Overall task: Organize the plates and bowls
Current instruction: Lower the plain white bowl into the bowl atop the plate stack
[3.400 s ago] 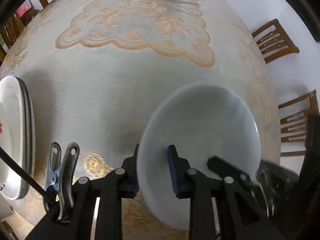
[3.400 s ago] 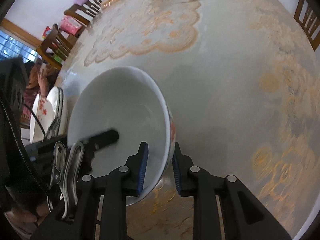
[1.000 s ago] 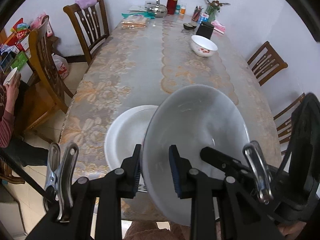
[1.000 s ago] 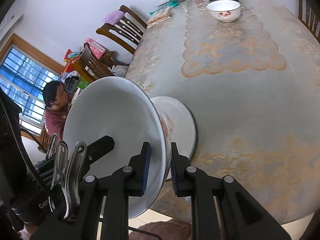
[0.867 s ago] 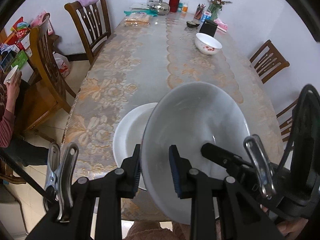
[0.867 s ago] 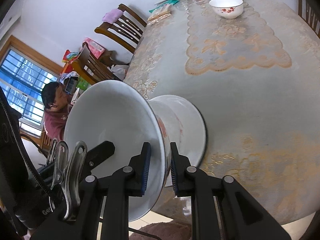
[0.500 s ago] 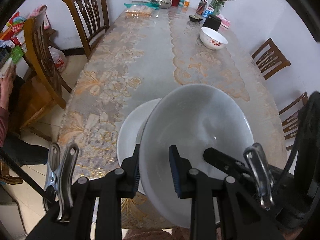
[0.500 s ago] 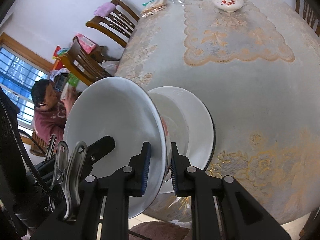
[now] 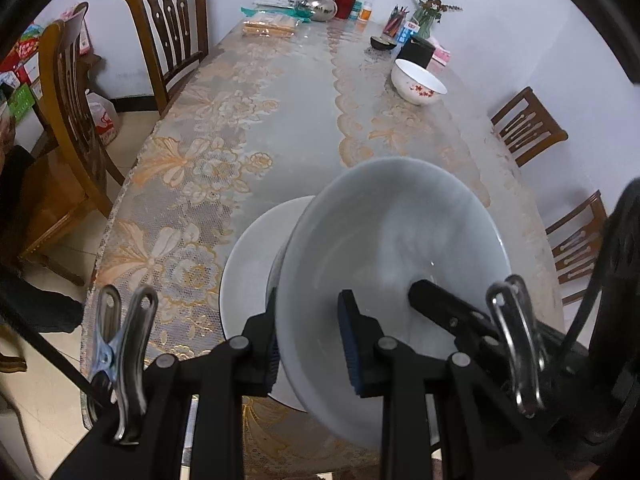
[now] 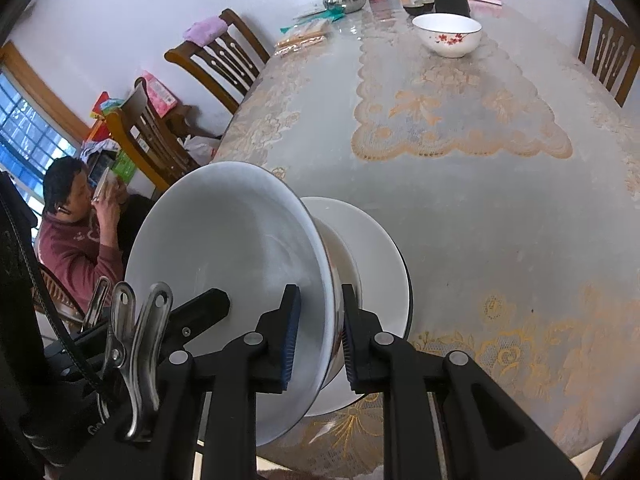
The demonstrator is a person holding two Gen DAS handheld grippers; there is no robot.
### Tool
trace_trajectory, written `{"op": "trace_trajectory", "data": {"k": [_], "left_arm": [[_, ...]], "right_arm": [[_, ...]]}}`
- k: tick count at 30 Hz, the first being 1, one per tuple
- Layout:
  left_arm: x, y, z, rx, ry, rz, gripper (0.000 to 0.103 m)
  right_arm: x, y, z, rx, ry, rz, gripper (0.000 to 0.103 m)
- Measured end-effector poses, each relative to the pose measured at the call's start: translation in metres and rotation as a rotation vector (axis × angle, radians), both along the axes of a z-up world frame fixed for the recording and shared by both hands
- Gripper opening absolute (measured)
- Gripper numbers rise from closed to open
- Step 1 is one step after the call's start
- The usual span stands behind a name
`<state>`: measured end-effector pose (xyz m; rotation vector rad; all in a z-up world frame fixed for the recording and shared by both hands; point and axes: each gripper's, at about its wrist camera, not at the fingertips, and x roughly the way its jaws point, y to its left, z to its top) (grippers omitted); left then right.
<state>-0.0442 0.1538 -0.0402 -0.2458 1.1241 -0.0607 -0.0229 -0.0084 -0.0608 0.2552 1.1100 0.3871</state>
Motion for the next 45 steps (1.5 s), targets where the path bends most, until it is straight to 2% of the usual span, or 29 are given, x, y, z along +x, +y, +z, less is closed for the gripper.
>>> {"op": "trace_trajectory", "data": {"k": [7, 12, 28, 31, 33, 35, 38, 42, 45], "left_arm": [[0.003, 0.000, -0.005, -0.024, 0.019, 0.021, 0.026], [0.008, 0.001, -0.005, -0.040, 0.020, 0.025, 0.026], [0.008, -0.001, -0.005, -0.020, 0.004, 0.001, 0.026], [0.009, -0.002, -0.005, -0.015, 0.004, 0.002, 0.026], [0.009, -0.001, -0.005, -0.023, 0.004, 0.006, 0.027], [0.010, 0.000, -0.006, -0.015, 0.007, 0.013, 0.024], [0.011, 0.000, -0.006, 0.008, 0.014, 0.014, 0.022], [0.012, -0.008, -0.004, 0.085, 0.007, -0.006, 0.019], [0.013, -0.010, -0.003, 0.108, 0.001, -0.016, 0.019]], "right_arm": [[-0.002, -0.003, 0.003, 0.003, 0.009, -0.019, 0.020], [0.007, 0.001, 0.004, -0.041, 0.019, -0.010, 0.020], [0.009, -0.005, 0.009, -0.022, 0.067, -0.022, 0.020], [0.007, -0.001, 0.011, -0.052, 0.053, -0.011, 0.020], [0.006, 0.008, 0.016, -0.128, 0.007, 0.029, 0.020], [0.004, 0.024, 0.020, -0.267, -0.059, 0.092, 0.018], [0.003, 0.029, 0.020, -0.321, -0.080, 0.117, 0.018], [0.004, 0.027, 0.016, -0.344, -0.076, 0.113, 0.017], [0.009, 0.020, 0.014, -0.294, -0.056, 0.090, 0.016]]}}
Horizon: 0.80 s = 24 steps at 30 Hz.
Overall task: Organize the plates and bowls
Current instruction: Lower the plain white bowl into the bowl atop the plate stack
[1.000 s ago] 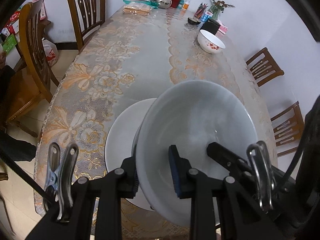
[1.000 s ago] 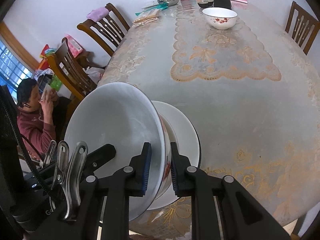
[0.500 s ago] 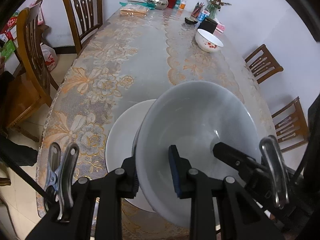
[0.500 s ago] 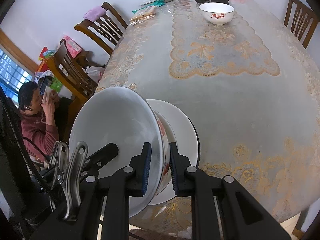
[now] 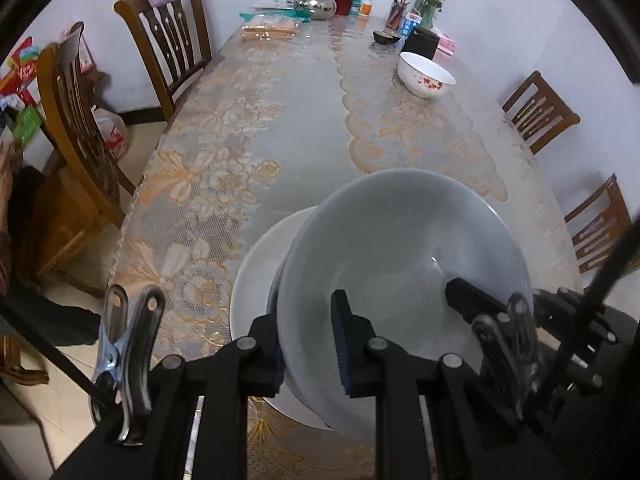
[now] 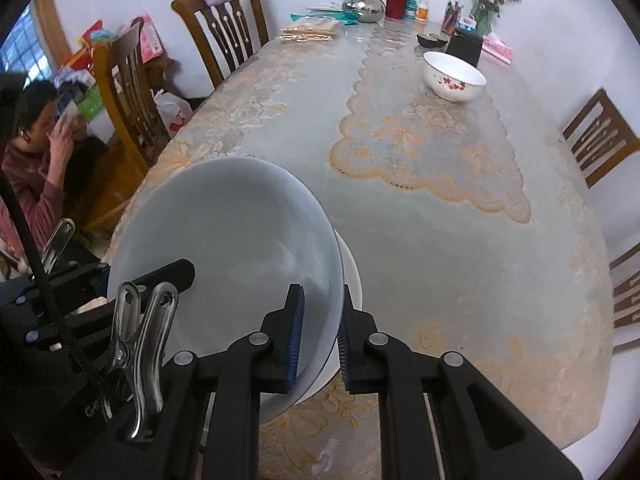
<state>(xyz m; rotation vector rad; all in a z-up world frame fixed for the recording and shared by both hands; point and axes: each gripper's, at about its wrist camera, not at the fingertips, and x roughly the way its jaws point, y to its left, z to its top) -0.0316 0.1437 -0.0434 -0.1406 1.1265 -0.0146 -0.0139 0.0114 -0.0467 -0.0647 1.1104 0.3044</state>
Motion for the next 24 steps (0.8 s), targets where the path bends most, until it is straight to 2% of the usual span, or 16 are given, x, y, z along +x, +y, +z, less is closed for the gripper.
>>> {"op": "trace_trajectory", "data": {"k": [4, 8, 10, 15, 18, 21, 24], "left_arm": [[0.000, 0.005, -0.002, -0.030, -0.005, 0.008, 0.019], [-0.001, 0.019, -0.005, -0.151, 0.009, 0.036, 0.021], [0.000, 0.022, -0.004, -0.183, 0.020, 0.039, 0.021], [0.000, 0.020, -0.001, -0.170, 0.037, 0.022, 0.021], [0.001, 0.024, -0.001, -0.194, 0.048, 0.021, 0.021], [0.001, 0.028, -0.001, -0.222, 0.066, 0.025, 0.021], [0.004, 0.026, 0.003, -0.198, 0.086, 0.019, 0.022]], "right_arm": [[0.004, -0.008, -0.001, 0.079, 0.018, -0.022, 0.016], [0.004, -0.014, -0.004, 0.149, 0.041, -0.045, 0.017], [0.004, -0.015, -0.004, 0.159, 0.044, -0.047, 0.017], [0.008, -0.023, -0.007, 0.221, 0.076, -0.074, 0.017], [0.011, -0.028, -0.008, 0.262, 0.091, -0.093, 0.017], [0.010, -0.029, -0.008, 0.277, 0.093, -0.097, 0.017], [0.007, -0.028, -0.001, 0.243, 0.050, -0.091, 0.017]]}}
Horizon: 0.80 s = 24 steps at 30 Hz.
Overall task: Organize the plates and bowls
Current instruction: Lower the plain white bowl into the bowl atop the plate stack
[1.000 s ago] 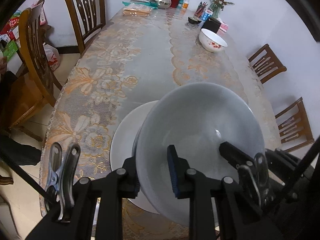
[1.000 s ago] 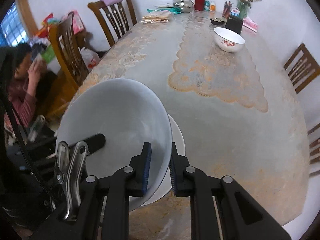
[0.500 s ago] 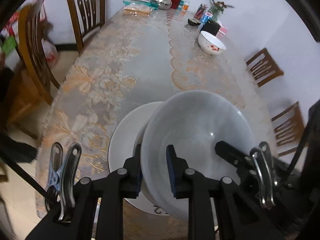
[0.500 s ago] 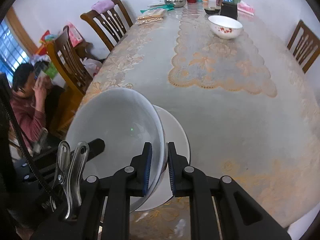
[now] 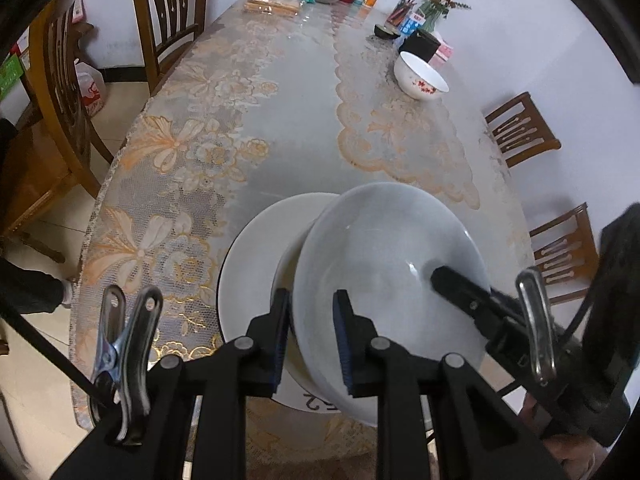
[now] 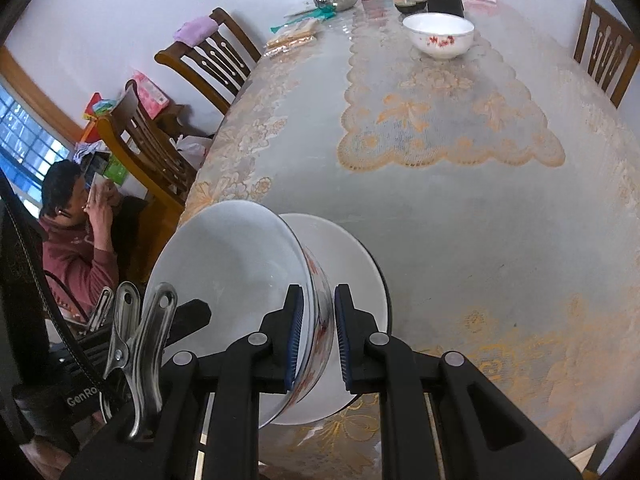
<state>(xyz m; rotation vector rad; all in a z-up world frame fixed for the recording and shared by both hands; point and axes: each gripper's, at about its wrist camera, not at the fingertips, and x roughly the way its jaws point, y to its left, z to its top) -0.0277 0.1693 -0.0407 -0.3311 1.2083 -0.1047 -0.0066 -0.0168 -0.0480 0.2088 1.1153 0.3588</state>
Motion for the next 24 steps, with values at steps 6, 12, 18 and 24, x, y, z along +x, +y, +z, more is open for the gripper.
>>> {"op": "trace_trajectory", "data": {"k": [6, 12, 18, 24], "left_arm": [[0.004, -0.004, 0.005, 0.025, 0.011, -0.013, 0.029], [0.006, 0.001, 0.014, 0.036, 0.017, -0.004, 0.033], [0.003, 0.009, 0.021, 0.078, 0.000, 0.019, 0.035], [0.002, 0.011, 0.013, 0.074, 0.014, 0.029, 0.035]], "right_arm": [[-0.003, 0.002, 0.012, -0.031, -0.074, 0.030, 0.016], [0.002, -0.005, -0.004, 0.045, -0.012, 0.016, 0.008], [0.003, -0.004, 0.003, 0.026, -0.026, 0.023, 0.008], [0.002, -0.004, 0.002, 0.016, -0.009, 0.019, 0.008]]}}
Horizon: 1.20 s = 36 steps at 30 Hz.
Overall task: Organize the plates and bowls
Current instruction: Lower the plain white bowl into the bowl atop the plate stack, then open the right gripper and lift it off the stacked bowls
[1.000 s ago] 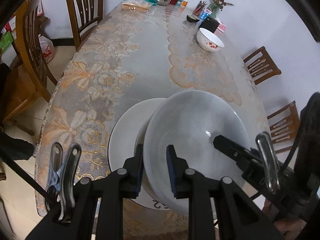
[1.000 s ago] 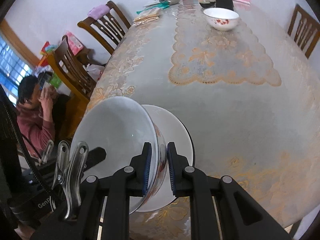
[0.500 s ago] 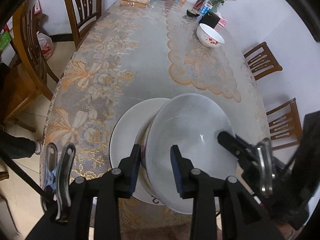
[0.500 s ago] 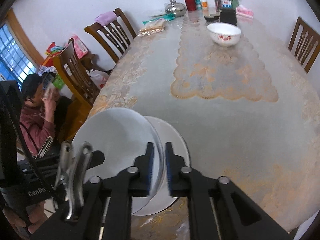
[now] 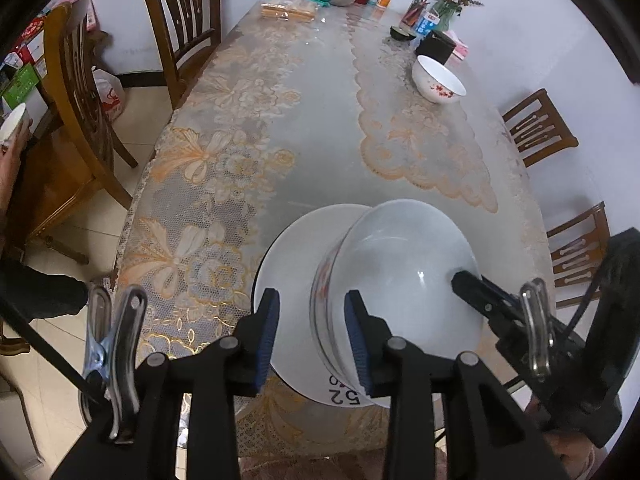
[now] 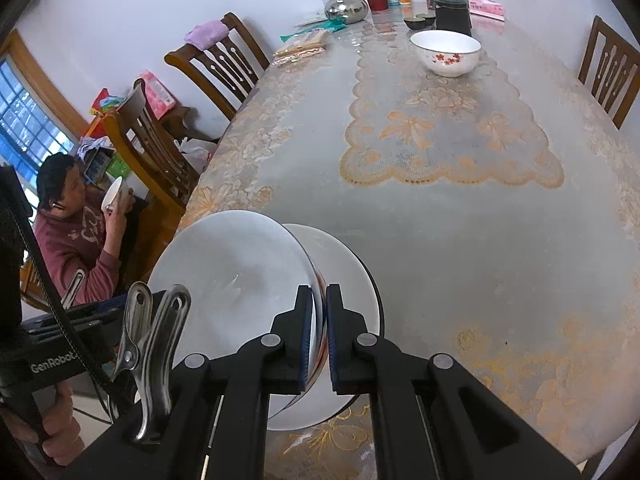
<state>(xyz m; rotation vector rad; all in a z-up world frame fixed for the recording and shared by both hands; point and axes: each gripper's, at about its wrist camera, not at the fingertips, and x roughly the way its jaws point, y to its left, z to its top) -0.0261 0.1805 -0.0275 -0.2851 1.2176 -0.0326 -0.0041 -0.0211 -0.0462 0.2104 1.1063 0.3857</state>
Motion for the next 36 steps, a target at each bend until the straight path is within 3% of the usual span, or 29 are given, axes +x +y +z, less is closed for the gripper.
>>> {"op": "trace_trajectory", "data": {"k": [5, 9, 12, 23, 36], "left_arm": [[0.000, -0.005, -0.012, -0.015, 0.027, -0.001, 0.034], [-0.001, -0.013, -0.016, 0.040, 0.032, -0.019, 0.034], [0.000, -0.019, -0.012, 0.077, 0.012, -0.047, 0.034], [0.006, -0.020, 0.005, 0.077, -0.020, -0.091, 0.034], [0.006, -0.015, 0.032, 0.061, -0.088, -0.119, 0.034]], "right_arm": [[-0.003, -0.002, -0.002, 0.003, 0.013, -0.012, 0.008], [-0.004, -0.007, -0.003, 0.033, 0.040, -0.022, 0.008], [-0.005, -0.010, -0.003, 0.053, 0.059, -0.033, 0.008], [-0.009, -0.014, 0.016, 0.079, 0.027, -0.043, 0.019], [-0.015, -0.027, 0.026, 0.118, 0.017, -0.099, 0.020]]}}
